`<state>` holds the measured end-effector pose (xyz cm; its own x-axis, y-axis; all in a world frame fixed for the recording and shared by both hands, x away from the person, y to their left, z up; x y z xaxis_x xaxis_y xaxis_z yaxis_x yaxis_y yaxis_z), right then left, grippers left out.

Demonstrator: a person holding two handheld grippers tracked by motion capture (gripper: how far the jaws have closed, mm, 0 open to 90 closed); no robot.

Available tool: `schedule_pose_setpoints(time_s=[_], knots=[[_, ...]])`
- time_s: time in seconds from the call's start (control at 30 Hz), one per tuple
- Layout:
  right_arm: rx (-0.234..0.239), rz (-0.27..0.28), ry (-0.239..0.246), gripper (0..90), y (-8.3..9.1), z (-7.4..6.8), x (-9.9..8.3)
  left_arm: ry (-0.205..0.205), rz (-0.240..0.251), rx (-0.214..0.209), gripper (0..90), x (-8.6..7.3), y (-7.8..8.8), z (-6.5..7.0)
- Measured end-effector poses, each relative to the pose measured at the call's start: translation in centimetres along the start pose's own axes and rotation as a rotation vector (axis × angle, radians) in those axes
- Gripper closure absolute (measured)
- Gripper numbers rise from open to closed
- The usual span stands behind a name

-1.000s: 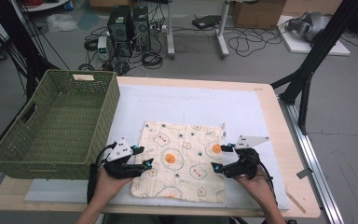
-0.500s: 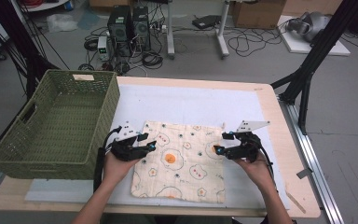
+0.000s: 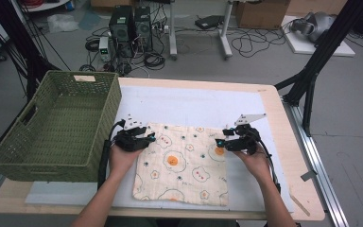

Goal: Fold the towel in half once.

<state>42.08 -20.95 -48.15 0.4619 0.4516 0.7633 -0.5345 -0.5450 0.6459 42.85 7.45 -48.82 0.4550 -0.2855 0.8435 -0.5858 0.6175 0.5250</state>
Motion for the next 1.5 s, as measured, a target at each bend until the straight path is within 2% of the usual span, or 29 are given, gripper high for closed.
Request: schedule_pose_setpoints(time_s=[0.1, 0.27, 0.37, 0.43, 0.5, 0.57, 0.63, 0.67, 0.73, 0.8, 0.93, 1.07, 1.13, 1.2, 1.3, 1.4, 1.5], knots=[[-0.016, -0.005, -0.002, 44.0, -0.7, 0.2, -0.3, 0.012, -0.038, 0.023, 55.0, -0.7, -0.5, -0.5], [-0.032, -0.048, 0.001, 48.1, -1.5, 0.6, -1.0, 0.051, -0.073, 0.064, 55.6, -1.9, -1.1, -1.3], [-0.042, -0.062, -0.016, 52.3, -1.8, 1.0, -1.3, 0.053, -0.071, 0.083, 65.2, -1.9, -1.1, -1.5], [-0.048, -0.075, -0.039, 54.5, -2.0, 1.3, -1.6, 0.048, -0.072, 0.078, 69.8, -1.8, -1.1, -1.4], [-0.042, -0.088, -0.048, 60.1, -2.3, 1.3, -1.9, 0.043, -0.072, 0.069, 77.7, -1.8, -1.2, -1.2], [-0.045, -0.089, -0.044, 70.1, -2.4, 1.2, -1.8, 0.035, -0.074, 0.064, 83.5, -1.8, -1.2, -1.1], [-0.051, -0.095, -0.033, 78.5, -2.5, 1.0, -1.8, 0.034, -0.076, 0.06, 85.4, -1.8, -1.2, -1.1], [-0.034, -0.094, -0.037, 85.0, -2.5, 0.8, -1.8, 0.04, -0.072, 0.059, 85.9, -1.8, -1.1, -1.1], [-0.01, -0.097, -0.053, 88.3, -2.5, 0.6, -1.9, 0.047, -0.068, 0.057, 86.3, -1.8, -1.0, -1.2], [-0.008, -0.091, -0.056, 88.6, -2.4, 0.7, -1.9, 0.047, -0.048, 0.054, 86.5, -1.5, -0.7, -1.2], [-0.004, -0.065, -0.06, 88.9, -1.6, 0.8, -1.4, 0.051, -0.007, 0.045, 86.6, -0.7, 0.1, -1.0], [-0.001, -0.021, -0.04, 89.0, -0.1, 0.6, -0.6, 0.038, 0.031, 0.031, 86.5, -0.1, 1.1, -0.5], [0.011, 0.004, -0.045, 89.0, 0.9, 0.3, -0.2, 0.032, 0.049, 0.027, 86.5, 0.2, 1.7, -0.3], [0.021, 0.036, -0.041, 89.0, 1.8, -0.2, 0.0, 0.024, 0.064, 0.022, 86.5, 0.3, 2.2, 0.1], [0.039, 0.054, -0.033, 89.0, 3.0, -1.1, -0.1, 0.02, 0.079, 0.014, 86.5, 0.1, 3.0, 0.7], [0.057, 0.05, -0.018, 89.0, 3.9, -2.2, -0.6, 0.01, 0.09, 0.001, 86.4, -0.5, 3.8, 1.4], [0.072, 0.051, 0.003, 89.0, 4.6, -3.3, -1.3, 0.023, 0.097, -0.02, 86.4, -1.2, 4.6, 2.1]])
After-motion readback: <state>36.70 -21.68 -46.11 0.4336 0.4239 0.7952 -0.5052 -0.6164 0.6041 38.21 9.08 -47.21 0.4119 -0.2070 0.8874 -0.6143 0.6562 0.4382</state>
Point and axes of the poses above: each handheld gripper's, and its own axes: y roughly backward along the jaws, x roughly out of its top, z roughly to its right, the point moved 10 cm from there along -y, roughly forward along the jaws, and after that the axes turned 8 degrees about -x, right-handed, at the moved point
